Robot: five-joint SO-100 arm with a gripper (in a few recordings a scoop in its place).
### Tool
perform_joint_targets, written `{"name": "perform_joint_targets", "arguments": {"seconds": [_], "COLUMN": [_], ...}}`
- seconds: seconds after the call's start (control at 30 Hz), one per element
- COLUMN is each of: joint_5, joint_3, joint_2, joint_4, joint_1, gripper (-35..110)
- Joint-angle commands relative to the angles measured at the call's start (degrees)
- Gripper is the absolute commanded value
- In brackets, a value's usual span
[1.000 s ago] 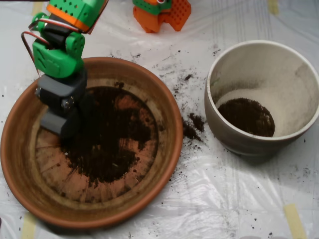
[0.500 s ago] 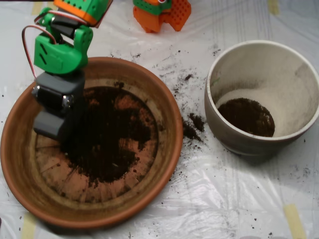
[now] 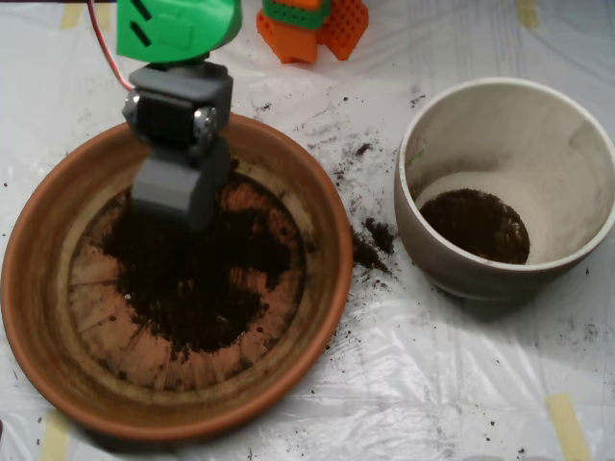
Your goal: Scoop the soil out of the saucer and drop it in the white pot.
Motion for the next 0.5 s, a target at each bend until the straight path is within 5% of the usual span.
{"name": "perform_joint_targets", "arguments": {"seconds": [0.0,0.47], "joint_5": [1.0,3.2], "joint_3": [-8.6,-26.8], "joint_2": [7.5,2.5], "joint_4": [4.7,21.3], "joint_1": [-4.2,-31.5], "gripper": [-1,-1]}}
